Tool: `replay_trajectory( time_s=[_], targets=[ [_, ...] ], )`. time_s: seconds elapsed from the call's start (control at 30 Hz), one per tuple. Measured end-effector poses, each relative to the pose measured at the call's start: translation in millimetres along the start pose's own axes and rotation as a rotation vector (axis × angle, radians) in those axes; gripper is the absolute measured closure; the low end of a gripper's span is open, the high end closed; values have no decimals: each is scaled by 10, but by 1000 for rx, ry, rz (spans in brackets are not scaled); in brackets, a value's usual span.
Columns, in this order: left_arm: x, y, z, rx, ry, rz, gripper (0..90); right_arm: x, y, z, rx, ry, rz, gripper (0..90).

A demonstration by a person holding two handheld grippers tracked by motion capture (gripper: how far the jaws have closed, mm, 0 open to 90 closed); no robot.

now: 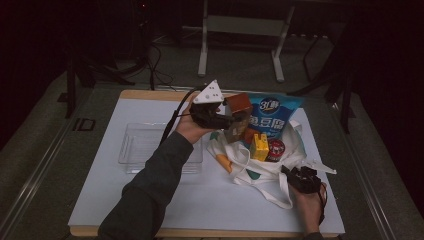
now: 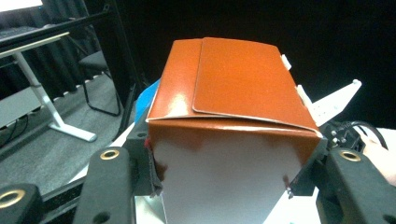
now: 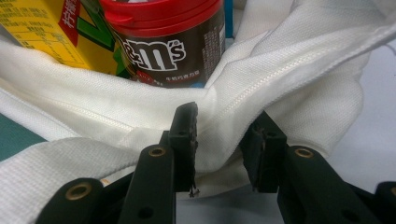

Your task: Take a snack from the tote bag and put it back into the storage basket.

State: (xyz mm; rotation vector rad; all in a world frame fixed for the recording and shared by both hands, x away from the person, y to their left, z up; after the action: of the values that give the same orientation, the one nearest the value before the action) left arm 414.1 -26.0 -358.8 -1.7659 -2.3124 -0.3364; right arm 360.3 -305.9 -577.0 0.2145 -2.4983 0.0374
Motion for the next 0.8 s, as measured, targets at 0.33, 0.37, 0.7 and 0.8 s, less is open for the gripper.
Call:
replay_trajectory(
  time_s=[0.33, 0.37, 0.7, 0.8],
  targets=[
    [244, 23, -15, 17, -15, -3, 430, 1, 0, 1, 1, -1, 0, 669],
    [266, 24, -17, 19, -17, -4, 430, 0, 0, 0, 2, -1, 1, 669],
    [516, 59, 8, 20, -18, -27, 430, 0, 0, 1, -1, -1, -1, 669],
    [592, 70, 20, 19, -18, -35, 429, 0, -1, 1, 1, -2, 0, 669]
  ],
)
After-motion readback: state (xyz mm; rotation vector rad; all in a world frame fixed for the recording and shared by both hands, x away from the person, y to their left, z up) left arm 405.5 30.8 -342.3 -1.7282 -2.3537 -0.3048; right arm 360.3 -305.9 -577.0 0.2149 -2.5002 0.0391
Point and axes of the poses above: each handheld gripper's, and its own axes: x roughly backward along the jaws, z roughly out of its underside, y roughly to its left, the point moved 7 cm from there along -x, roughly forward along the jaws, and after that the axes turned 10 degrees about z, right-handed, at the moved point
